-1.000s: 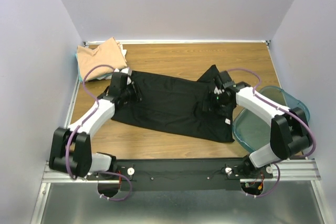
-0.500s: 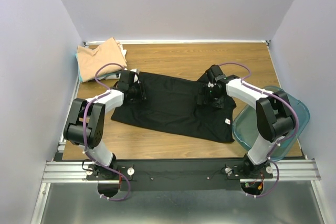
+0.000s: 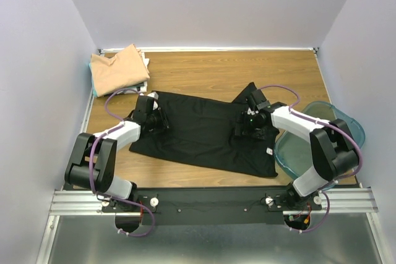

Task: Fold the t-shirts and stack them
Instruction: Fold the tshirt

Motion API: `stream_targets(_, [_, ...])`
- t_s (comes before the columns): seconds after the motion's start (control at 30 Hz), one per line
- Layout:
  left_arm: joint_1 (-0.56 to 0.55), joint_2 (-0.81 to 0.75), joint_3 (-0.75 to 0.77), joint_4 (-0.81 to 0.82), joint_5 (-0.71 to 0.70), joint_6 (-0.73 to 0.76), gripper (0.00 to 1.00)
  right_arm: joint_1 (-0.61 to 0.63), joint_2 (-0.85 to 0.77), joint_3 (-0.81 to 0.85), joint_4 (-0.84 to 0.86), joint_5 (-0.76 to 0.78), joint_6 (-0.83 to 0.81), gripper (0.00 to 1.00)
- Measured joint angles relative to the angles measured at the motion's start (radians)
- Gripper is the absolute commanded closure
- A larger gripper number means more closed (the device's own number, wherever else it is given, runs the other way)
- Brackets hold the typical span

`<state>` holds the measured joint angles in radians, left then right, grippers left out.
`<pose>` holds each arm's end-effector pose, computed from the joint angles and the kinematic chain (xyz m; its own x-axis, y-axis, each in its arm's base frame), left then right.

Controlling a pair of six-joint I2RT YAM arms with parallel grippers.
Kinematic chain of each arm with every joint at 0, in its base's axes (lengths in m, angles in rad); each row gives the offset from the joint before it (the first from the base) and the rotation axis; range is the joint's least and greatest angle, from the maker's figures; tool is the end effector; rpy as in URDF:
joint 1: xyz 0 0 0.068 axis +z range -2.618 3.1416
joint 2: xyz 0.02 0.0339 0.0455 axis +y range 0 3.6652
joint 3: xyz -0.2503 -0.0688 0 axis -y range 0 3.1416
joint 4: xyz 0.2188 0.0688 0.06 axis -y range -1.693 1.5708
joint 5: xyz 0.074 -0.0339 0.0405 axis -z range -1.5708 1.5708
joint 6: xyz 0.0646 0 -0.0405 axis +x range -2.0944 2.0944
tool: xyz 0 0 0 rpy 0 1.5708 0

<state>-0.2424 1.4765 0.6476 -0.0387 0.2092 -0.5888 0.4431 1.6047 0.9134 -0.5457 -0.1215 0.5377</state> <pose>0.2659 -0.0796 0.1373 -0.8186 -0.3572 -0.4498 -0.1076 0.8646 -0.4909 0.2501 0.1274 0.1399 -0.9695 0.1027 -0.2227 0.0408 0.9631 0.2662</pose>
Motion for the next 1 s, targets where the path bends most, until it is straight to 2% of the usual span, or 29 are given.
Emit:
stream_targets(0.3, [0.0, -0.126, -0.058, -0.142, -0.037, -0.04, 0.52, 0.074, -0.063, -0.064, -0.005, -0.036, 0.054, 0.14])
stream_targets(0.47, [0.003, -0.184, -0.024, -0.268, -0.06, -0.045, 0.51, 0.08, -0.063, -0.042, -0.058, -0.034, 0.072, 0.14])
stream_targets(0.6, [0.013, -0.186, 0.1, -0.32, -0.071, -0.027, 0.51, 0.08, -0.06, 0.094, -0.134, 0.032, 0.084, 0.13])
stream_targets(0.77, [0.066, -0.138, 0.245, -0.317, -0.072, 0.029, 0.52, 0.049, 0.008, 0.311, -0.14, 0.105, 0.067, 0.14])
stream_targets(1.0, [0.14, 0.016, 0.392, -0.328, -0.075, 0.135, 0.53, -0.064, 0.327, 0.581, -0.132, 0.171, -0.031, 0.23])
